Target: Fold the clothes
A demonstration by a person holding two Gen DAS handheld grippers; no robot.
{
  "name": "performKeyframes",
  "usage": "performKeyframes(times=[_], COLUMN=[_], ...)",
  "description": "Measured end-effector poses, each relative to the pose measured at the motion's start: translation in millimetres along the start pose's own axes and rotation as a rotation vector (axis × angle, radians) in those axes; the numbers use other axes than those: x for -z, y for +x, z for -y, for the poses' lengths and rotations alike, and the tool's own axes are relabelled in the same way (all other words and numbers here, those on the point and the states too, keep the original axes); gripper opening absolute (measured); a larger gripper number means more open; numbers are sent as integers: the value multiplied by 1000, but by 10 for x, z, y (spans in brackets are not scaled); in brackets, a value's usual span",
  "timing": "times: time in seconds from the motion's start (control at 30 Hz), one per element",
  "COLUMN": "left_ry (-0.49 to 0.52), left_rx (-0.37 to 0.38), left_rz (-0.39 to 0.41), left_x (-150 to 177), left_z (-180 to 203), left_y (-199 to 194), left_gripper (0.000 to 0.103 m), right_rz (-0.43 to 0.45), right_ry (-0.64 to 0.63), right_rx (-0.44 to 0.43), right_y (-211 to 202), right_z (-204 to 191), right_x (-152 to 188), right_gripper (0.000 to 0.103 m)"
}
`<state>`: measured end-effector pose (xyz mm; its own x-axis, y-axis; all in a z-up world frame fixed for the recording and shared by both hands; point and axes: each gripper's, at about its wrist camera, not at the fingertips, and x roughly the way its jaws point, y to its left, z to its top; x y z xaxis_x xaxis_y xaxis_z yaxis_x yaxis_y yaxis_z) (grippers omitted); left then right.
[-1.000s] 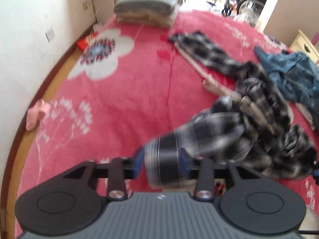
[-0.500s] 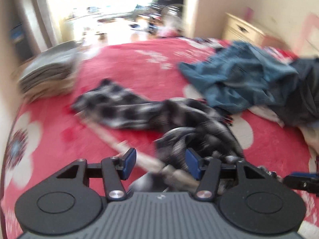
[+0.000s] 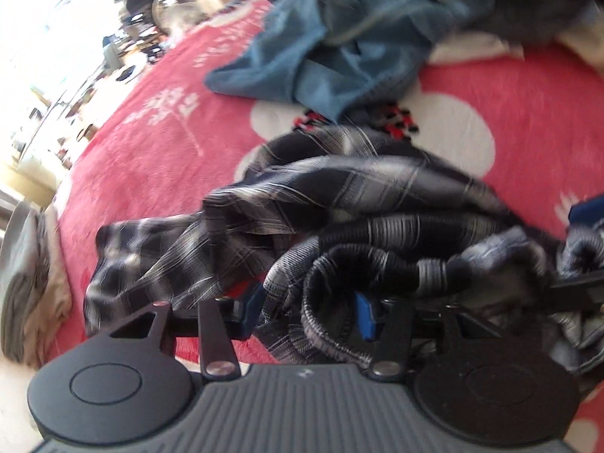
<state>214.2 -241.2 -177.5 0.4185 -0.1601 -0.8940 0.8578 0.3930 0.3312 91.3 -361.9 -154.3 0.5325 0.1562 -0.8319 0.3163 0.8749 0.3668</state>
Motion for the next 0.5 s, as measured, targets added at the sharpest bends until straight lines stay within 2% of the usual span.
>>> performKeyframes(times=[0.07, 0.13, 0.2, 0.33, 0.5], left_ry=[17, 2, -58, -187, -336], left_rx=[1, -7, -23, -58, -84], left_rz=[-7, -4, 0, 86, 208], left_x=[-3, -13, -36, -42, -6], left_z=[6, -14, -70, -141, -203], left_y=[74, 132, 144, -64, -486], left_gripper=[43, 28, 20, 14, 10], right_rz=[-9, -13, -10, 2, 37], right_ry=[-3, -11, -18, -18, -66], right_rx=[-14, -24, -15, 18, 24], right_y=[4, -1, 11, -11, -96], right_z=[14, 13, 4, -15, -193], right_x=[17, 33, 45, 53, 67], right_gripper=[63, 63, 63, 63, 63])
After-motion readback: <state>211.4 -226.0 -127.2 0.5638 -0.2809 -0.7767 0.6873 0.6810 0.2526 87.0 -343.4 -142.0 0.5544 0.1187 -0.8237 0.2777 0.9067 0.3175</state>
